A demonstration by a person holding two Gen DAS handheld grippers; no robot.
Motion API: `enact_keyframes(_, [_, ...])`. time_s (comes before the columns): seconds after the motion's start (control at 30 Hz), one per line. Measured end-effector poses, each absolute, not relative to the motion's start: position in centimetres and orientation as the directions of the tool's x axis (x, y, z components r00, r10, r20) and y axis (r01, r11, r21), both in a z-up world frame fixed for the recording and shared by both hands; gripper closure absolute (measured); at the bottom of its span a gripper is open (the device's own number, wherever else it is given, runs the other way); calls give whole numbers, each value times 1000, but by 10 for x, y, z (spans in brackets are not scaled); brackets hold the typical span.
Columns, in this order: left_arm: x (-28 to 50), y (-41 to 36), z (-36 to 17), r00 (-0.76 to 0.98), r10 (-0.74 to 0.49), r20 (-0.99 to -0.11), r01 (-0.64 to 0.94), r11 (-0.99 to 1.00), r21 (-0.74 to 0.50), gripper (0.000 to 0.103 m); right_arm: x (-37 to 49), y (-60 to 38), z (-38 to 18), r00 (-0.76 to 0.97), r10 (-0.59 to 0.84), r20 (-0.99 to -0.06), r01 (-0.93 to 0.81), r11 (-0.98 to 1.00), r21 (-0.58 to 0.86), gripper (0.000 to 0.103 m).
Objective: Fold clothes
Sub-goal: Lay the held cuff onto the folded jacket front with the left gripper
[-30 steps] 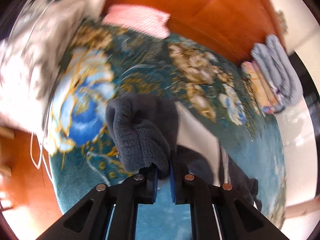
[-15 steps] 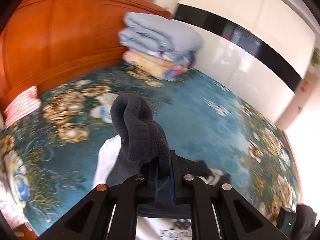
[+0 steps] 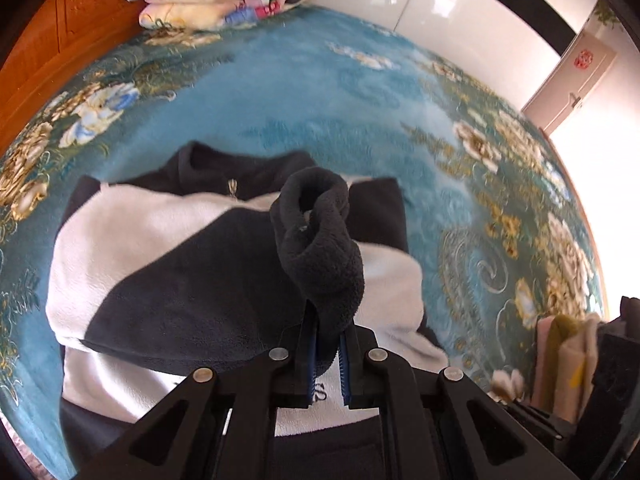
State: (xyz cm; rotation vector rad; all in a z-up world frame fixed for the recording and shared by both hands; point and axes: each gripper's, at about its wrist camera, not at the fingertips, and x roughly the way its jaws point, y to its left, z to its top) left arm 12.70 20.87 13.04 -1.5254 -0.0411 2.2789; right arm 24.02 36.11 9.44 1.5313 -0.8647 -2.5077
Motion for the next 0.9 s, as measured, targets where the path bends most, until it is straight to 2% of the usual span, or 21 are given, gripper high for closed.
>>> enact_keyframes(0.13, [132,211,123,-318,307,-897,-317,-926,-205,90,243,366,89,-492,-352,-797,-234,-828,510,62])
enact_keyframes(0.23, [134,210,122,-310,300,-902,-308,-929,-203,82,242,367,87,-491,-359,-794,-237,-822,518,62])
enact_keyframes(0.37, [138,206,128,-319,315,-894,-308,-926,-217,52,241,363,87,-488,-364,-794,-228,-824,518,62])
enact_keyframes(0.4, [139,205,130,-329,318,-889,-312,-925,-215,49,241,362,87,-486,-364,-794,-227,-825,517,62])
enact_keyframes(0.6, [144,190,139,-338,330,-881,-322,-920,-222,43,242,362,84,-481,-367,-796,-239,-819,521,62])
enact_keyframes(0.8, [152,145,147,-401,275,-874,-308,-939,-154,34,243,364,86,-490,-363,-793,-251,-812,527,62])
enact_keyframes(0.9, [155,109,144,-417,248,-875,-254,-956,-150,33,242,362,85,-489,-368,-791,-259,-805,535,62])
